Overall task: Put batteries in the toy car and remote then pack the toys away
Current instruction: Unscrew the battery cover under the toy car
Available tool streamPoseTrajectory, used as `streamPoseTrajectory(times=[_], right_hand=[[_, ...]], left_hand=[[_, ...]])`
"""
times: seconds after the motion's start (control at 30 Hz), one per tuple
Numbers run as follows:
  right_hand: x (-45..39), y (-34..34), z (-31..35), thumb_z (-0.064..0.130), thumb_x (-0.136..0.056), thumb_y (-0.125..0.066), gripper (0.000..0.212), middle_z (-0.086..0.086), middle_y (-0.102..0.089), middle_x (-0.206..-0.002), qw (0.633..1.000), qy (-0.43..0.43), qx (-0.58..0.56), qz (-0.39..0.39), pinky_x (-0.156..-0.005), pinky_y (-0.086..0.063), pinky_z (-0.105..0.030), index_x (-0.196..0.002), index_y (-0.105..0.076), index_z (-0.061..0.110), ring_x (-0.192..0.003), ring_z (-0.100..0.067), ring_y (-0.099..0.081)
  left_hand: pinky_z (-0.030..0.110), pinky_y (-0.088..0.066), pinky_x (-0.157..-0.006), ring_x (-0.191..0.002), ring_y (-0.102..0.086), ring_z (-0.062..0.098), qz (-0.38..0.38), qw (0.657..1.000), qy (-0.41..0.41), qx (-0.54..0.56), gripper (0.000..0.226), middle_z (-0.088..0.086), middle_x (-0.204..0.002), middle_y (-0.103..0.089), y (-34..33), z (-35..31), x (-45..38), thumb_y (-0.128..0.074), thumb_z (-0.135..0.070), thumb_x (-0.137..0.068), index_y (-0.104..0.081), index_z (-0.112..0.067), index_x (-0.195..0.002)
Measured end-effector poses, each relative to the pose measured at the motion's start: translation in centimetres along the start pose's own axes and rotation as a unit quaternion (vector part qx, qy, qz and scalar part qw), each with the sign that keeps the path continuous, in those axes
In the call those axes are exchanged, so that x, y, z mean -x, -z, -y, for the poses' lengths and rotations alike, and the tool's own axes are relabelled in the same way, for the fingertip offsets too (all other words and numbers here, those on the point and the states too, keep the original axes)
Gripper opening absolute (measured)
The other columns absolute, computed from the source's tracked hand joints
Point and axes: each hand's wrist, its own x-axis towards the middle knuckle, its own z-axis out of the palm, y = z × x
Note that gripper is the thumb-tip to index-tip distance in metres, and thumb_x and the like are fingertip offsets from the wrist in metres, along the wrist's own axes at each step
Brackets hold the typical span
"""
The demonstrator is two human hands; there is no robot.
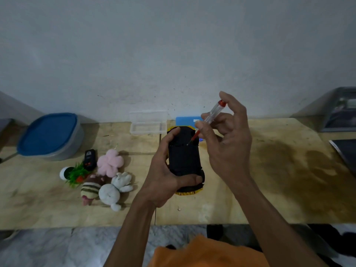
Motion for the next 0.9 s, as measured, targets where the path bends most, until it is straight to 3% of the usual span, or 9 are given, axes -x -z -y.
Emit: streamPoseTrajectory(times=[0.3,0.57,0.9], right_hand=[[-0.1,0.2,-0.4,0.007,-0.087,-0.075,0.062,-0.003,-0.072,-0.093,1.000,0.018,0.019,-0.016,-0.069,-0.062,-0.040,-0.140,-0.043,0.019,-0.085,-0.017,-0.073],[-0.3,0.1,-0.6,0.005,-0.088,-0.073,0.063,0.002,-0.071,-0.095,0.999,0.029,0.023,-0.005,-0.076,-0.062,-0.038,-0.138,-0.041,0.025,-0.094,-0.013,-0.072],[-1.1,0.3,-0.8,0.006,-0.095,-0.066,0.058,0.002,-0.071,-0.106,0.995,0.036,0.044,0.084,-0.082,-0.060,-0.042,-0.142,-0.039,0.025,-0.102,-0.017,-0.070]], left_hand=[[0.042,-0.061,-0.079,-0.111,-0.067,0.025,0.008,1.000,0.011,0.003,0.110,-0.006,-0.143,-0.050,-0.1,-0.1,-0.3,-0.086,0.020,-0.057,-0.044,-0.034,-0.144],[0.042,-0.061,-0.079,-0.110,-0.067,0.026,0.017,1.000,0.013,0.002,0.110,-0.002,-0.144,-0.050,0.1,-0.1,-0.5,-0.086,0.019,-0.057,-0.044,-0.033,-0.144],[0.045,-0.061,-0.082,-0.111,-0.066,0.026,0.017,1.000,0.025,0.006,0.109,-0.003,-0.140,-0.052,0.4,-0.1,-0.9,-0.087,0.020,-0.056,-0.045,-0.032,-0.143]])
